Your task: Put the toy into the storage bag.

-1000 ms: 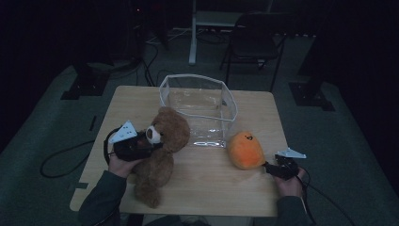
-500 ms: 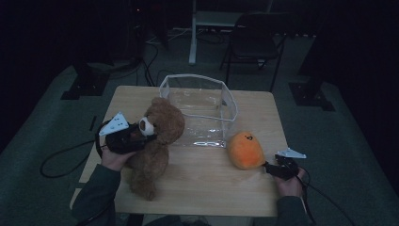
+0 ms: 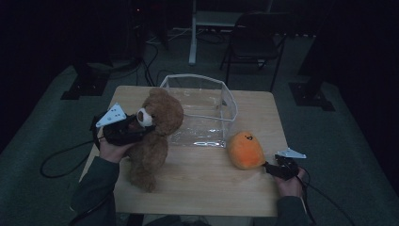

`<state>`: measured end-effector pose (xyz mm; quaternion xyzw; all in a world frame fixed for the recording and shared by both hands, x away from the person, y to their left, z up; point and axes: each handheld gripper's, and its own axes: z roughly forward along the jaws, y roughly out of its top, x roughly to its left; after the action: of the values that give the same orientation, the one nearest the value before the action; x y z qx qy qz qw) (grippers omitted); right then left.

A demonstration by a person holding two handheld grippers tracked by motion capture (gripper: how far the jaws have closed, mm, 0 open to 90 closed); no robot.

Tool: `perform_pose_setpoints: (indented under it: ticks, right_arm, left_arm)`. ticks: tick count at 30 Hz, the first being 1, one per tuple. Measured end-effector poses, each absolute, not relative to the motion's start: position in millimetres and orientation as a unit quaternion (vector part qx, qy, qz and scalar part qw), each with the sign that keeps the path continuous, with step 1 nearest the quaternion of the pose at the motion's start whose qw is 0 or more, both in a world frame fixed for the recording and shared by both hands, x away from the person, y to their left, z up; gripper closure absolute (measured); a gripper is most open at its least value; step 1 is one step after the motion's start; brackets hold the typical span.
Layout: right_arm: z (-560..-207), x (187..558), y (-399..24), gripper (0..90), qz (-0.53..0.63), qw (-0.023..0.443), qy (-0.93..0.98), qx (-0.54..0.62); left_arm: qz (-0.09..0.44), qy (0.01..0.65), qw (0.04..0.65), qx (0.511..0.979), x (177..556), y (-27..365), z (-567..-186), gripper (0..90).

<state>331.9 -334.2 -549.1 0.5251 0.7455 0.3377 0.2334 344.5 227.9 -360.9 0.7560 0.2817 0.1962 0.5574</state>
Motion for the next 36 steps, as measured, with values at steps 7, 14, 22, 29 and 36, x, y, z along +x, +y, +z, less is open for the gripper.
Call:
perform_pose_setpoints:
  ticks: [7, 14, 22, 29, 36]
  right_arm:
    - [-549.1, 331.8, -334.2, 32.9, 0.338, 0.233, 0.746, 0.525]
    - [-549.1, 331.8, -334.2, 32.9, 0.338, 0.233, 0.746, 0.525]
    - [-549.1, 331.8, -334.2, 33.0, 0.338, 0.234, 0.746, 0.524]
    - [-549.1, 331.8, -334.2, 32.9, 0.338, 0.233, 0.746, 0.524]
    - [-549.2, 331.8, -334.2, 32.9, 0.338, 0.234, 0.746, 0.524]
  left_arm:
    - [0.202, 0.283, 0.560, 0.752, 347.6, 232.4, -353.5, 46.2]
    - [0.204, 0.285, 0.566, 0.746, 353.0, 237.5, -345.2, 46.2]
    - [0.209, 0.286, 0.566, 0.745, 357.3, 239.1, -337.5, 46.2]
    - [0.211, 0.285, 0.566, 0.744, 360.8, 239.4, -333.0, 46.2]
    - [0.215, 0.283, 0.568, 0.743, 364.2, 238.8, -326.4, 46.2]
